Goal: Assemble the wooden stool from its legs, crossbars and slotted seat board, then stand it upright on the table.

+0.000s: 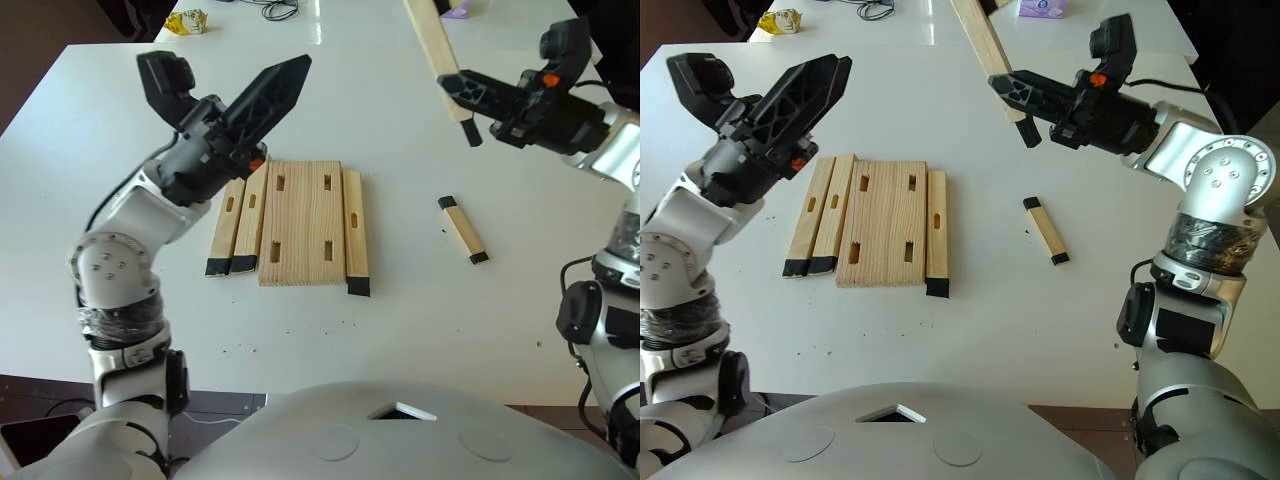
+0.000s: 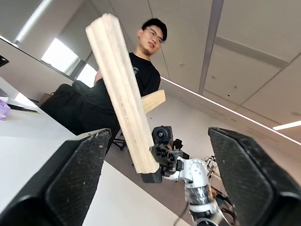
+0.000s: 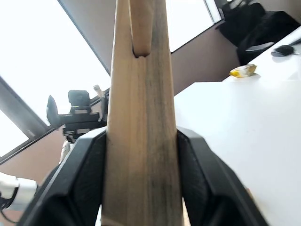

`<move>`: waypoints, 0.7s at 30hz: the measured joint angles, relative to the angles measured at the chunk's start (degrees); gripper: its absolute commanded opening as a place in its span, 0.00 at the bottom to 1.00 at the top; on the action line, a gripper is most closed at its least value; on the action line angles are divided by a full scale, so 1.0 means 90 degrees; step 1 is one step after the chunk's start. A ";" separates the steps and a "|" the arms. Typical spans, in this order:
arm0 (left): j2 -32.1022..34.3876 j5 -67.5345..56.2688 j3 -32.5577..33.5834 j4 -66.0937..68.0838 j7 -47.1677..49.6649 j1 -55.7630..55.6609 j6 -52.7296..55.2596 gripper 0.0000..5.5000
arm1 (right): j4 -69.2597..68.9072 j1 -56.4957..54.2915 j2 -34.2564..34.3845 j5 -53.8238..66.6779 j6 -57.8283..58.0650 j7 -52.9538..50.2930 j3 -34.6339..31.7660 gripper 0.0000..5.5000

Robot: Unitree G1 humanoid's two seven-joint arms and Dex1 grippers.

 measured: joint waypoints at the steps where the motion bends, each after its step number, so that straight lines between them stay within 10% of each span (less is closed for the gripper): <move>1: 0.0172 -0.0031 -0.0002 0.0154 -0.0110 -0.0164 0.0168 0.70 | -0.0042 -0.0006 0.0002 0.0088 0.0002 0.0087 0.0068 0.37; 21: 0.0350 0.0323 -0.0327 0.0918 -0.1136 -0.1325 0.0988 0.70 | -0.0725 0.0273 -0.0615 -0.0573 -0.1199 0.1928 0.1796 0.37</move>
